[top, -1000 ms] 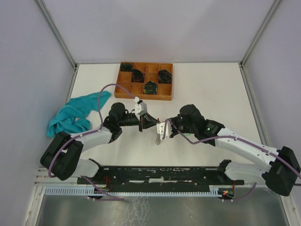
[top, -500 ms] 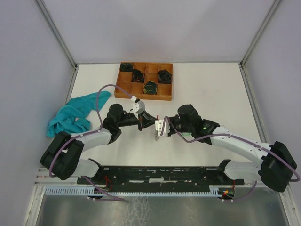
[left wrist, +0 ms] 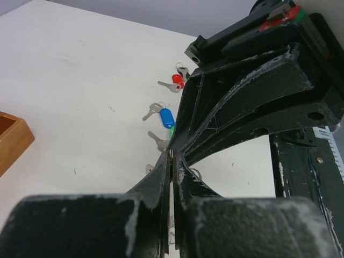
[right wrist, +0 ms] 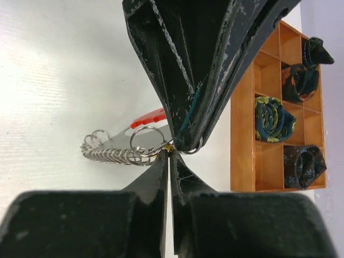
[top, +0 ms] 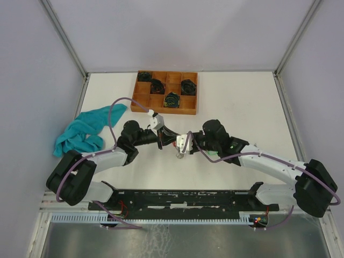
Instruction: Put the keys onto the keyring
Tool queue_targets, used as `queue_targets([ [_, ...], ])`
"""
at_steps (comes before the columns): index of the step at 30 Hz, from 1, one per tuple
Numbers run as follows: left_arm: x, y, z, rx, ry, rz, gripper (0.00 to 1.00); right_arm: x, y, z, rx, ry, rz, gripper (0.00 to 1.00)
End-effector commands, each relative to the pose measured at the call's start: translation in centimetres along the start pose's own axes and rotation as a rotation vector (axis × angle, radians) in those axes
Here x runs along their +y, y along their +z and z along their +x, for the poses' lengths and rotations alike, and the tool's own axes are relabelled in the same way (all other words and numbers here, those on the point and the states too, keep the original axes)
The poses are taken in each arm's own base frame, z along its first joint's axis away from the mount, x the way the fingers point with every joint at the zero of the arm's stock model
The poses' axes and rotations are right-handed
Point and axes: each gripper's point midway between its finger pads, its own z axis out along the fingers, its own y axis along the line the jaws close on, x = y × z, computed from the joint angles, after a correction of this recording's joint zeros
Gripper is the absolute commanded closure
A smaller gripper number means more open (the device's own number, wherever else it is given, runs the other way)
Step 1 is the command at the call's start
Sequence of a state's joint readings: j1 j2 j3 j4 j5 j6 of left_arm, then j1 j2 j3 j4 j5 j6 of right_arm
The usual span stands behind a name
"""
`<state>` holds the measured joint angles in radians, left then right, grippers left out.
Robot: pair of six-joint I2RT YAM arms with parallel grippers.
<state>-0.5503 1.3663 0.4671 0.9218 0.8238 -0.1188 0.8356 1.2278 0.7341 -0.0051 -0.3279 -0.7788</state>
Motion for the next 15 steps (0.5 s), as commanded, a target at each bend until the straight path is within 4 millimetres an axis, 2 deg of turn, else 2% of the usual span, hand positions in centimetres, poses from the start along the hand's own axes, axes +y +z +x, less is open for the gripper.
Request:
queue_targets([
  [1,1.0,0.1,-2.2,-0.065,0.042,-0.054,0.97,-1.0,-1.1,0.4,0.021,0.024,0.081,0.88],
  [6,1.6,0.0,-2.0,-0.054,0.032,-0.089,0.97,-1.9,-2.8,0.2,0.036,0.044,0.157,0.75],
  [15,2.1,0.0,-1.8,-0.050,0.018,-0.120,0.97,-2.1,-3.6,-1.6,-0.080,0.218,0.226,0.70],
])
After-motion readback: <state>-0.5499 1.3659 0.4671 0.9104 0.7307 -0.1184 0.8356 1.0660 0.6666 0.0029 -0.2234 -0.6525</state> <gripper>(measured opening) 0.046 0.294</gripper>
